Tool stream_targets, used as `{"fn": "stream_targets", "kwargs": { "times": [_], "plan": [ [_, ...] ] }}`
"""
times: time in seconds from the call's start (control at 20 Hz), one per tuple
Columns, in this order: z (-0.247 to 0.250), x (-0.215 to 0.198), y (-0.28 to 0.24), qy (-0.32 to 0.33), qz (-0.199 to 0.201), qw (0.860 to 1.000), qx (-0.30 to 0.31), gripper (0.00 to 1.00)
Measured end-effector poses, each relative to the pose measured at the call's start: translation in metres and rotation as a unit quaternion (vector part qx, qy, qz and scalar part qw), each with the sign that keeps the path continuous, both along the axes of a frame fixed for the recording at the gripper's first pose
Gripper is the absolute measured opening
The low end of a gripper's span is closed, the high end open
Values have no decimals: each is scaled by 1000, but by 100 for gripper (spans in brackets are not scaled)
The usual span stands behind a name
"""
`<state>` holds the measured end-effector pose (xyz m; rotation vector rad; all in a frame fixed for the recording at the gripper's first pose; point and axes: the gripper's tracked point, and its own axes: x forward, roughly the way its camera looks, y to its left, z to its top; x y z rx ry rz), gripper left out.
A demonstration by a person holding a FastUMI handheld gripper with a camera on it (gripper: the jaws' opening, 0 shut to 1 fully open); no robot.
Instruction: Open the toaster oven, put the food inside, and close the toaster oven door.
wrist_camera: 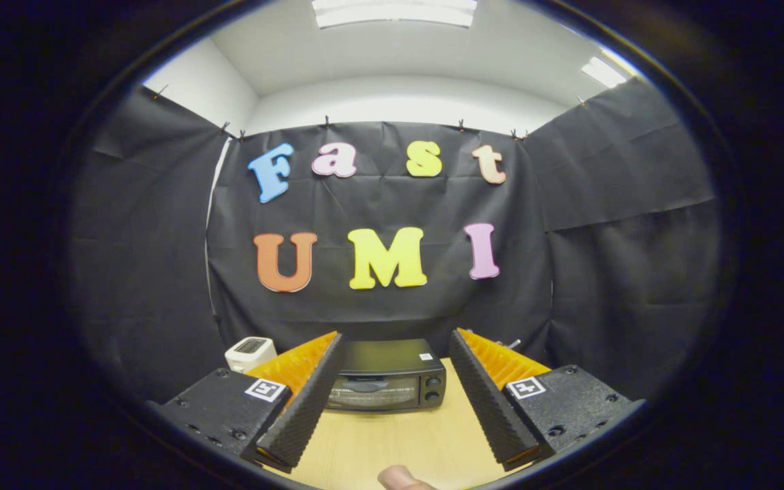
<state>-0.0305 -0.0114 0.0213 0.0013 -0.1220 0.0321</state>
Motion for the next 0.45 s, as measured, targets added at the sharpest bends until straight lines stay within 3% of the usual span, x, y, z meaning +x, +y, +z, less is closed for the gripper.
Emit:
{"fn": "stream_targets", "kwargs": {
  "times": [0.45],
  "plan": [
    [22, -22, -3, -21, -11, 1000, 8, 100]
  ]
}}
